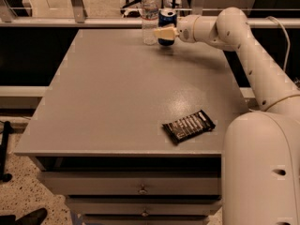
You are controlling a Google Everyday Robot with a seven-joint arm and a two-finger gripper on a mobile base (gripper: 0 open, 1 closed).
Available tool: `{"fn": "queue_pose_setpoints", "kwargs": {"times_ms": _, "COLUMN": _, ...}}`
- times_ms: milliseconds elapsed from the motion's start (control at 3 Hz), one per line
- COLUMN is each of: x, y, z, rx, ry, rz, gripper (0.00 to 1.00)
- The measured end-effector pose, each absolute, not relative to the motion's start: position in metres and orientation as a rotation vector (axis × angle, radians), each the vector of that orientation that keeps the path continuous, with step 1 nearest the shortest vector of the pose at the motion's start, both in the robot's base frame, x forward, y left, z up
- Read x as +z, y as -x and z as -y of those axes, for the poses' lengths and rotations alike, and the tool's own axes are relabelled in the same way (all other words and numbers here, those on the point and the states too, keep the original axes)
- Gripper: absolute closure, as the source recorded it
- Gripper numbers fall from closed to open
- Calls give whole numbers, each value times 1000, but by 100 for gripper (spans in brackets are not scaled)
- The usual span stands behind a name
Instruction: Move pepsi can near water bottle
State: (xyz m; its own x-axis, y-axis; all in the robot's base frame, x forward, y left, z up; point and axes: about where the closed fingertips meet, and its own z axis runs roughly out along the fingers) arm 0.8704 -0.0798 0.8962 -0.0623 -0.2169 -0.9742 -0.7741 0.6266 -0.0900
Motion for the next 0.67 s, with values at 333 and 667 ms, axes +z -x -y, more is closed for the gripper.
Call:
{"fn": "queue_pose_setpoints", "kwargs": {"times_ms": 333, "x": 892, "y": -871, "z": 80, "rx": 567, "ry": 841, "rz": -1621, "gripper": 17}}
{"fn": "queue_pose_setpoints", "kwargs": {"times_ms": 667, "x": 889, "y": -869, "z": 81, "rx": 578, "ry": 843, "rz": -1634, "gripper": 0}}
